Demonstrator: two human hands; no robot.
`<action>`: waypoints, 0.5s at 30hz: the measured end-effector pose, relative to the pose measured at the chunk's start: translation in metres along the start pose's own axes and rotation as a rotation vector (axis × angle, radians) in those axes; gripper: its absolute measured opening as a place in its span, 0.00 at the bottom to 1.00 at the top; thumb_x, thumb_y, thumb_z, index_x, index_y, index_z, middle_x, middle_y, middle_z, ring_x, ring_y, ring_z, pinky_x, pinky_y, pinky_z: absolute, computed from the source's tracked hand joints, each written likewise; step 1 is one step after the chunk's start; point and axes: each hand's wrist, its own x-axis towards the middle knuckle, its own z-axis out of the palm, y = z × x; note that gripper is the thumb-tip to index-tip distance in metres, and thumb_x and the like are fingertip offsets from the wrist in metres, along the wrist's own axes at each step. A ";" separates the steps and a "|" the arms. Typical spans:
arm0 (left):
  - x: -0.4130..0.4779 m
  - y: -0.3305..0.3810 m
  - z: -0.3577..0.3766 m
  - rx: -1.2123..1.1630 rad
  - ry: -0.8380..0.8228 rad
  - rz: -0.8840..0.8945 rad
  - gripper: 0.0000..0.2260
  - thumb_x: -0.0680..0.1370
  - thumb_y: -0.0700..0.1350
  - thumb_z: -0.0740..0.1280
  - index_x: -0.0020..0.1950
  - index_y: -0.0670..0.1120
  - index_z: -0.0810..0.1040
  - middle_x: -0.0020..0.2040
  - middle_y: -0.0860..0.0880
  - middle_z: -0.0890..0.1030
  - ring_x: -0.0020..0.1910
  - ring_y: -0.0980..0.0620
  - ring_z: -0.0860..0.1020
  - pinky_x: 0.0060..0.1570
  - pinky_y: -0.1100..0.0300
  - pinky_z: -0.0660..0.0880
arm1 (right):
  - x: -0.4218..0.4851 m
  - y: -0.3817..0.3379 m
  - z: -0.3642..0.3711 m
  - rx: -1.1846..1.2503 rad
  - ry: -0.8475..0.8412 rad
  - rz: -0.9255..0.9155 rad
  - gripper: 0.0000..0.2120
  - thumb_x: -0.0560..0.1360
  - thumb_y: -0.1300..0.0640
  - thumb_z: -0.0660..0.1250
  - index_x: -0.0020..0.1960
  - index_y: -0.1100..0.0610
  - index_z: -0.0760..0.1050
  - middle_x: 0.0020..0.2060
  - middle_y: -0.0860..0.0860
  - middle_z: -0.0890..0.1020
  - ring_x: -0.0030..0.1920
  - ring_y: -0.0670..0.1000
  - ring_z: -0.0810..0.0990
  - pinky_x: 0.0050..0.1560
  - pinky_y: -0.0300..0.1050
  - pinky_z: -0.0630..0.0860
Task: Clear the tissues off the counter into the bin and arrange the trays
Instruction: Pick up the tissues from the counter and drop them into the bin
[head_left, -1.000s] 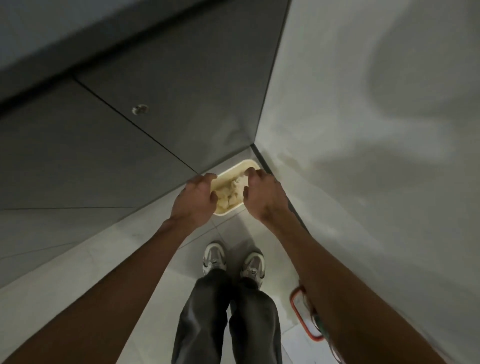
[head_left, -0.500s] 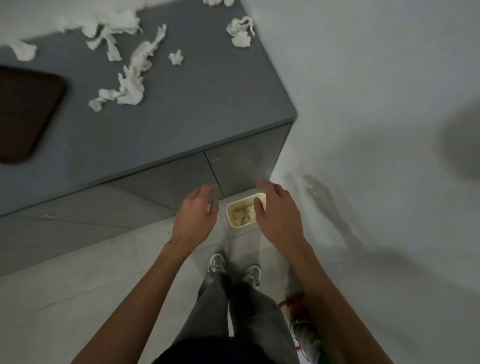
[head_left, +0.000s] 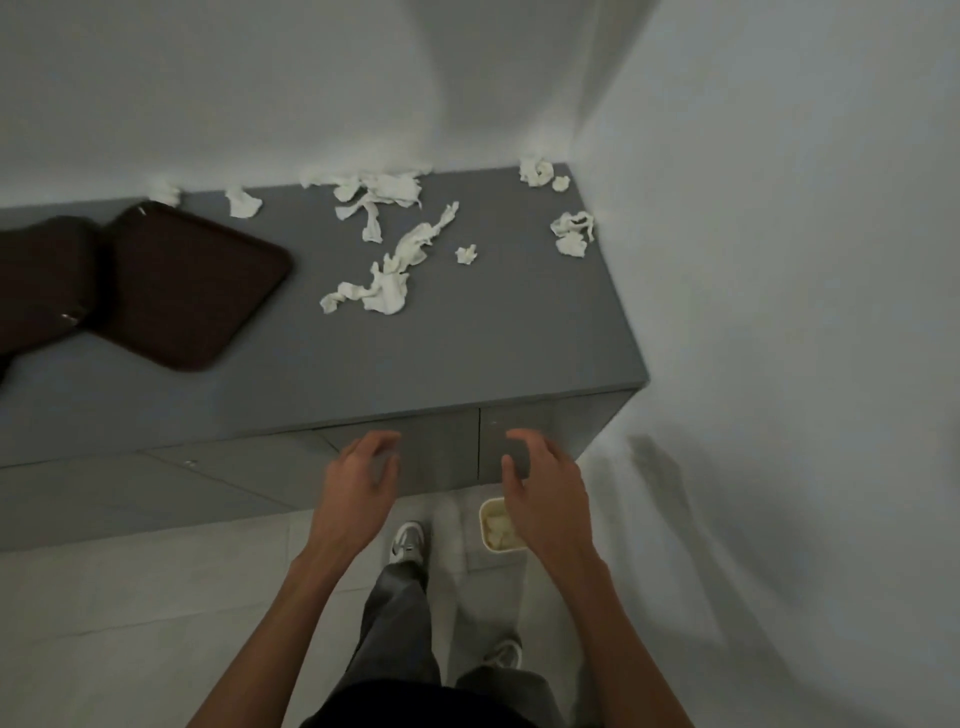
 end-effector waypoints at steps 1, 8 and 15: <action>0.009 -0.005 -0.005 0.003 0.012 -0.002 0.11 0.81 0.40 0.69 0.62 0.49 0.81 0.58 0.53 0.84 0.53 0.56 0.81 0.55 0.61 0.75 | 0.010 -0.005 0.005 -0.003 -0.008 -0.016 0.16 0.84 0.50 0.65 0.71 0.48 0.75 0.65 0.48 0.80 0.59 0.53 0.81 0.53 0.42 0.73; 0.107 -0.036 -0.032 0.034 0.020 -0.007 0.11 0.80 0.39 0.69 0.62 0.47 0.82 0.58 0.50 0.85 0.56 0.50 0.83 0.57 0.60 0.77 | 0.096 -0.046 0.044 -0.055 -0.042 -0.093 0.14 0.84 0.52 0.65 0.69 0.51 0.76 0.64 0.51 0.81 0.62 0.55 0.80 0.59 0.50 0.78; 0.225 -0.064 -0.054 0.092 -0.140 0.018 0.12 0.79 0.41 0.70 0.62 0.48 0.81 0.60 0.46 0.83 0.58 0.45 0.82 0.60 0.52 0.76 | 0.191 -0.113 0.091 -0.091 -0.064 -0.186 0.17 0.84 0.53 0.65 0.73 0.51 0.73 0.66 0.53 0.80 0.64 0.55 0.80 0.62 0.51 0.80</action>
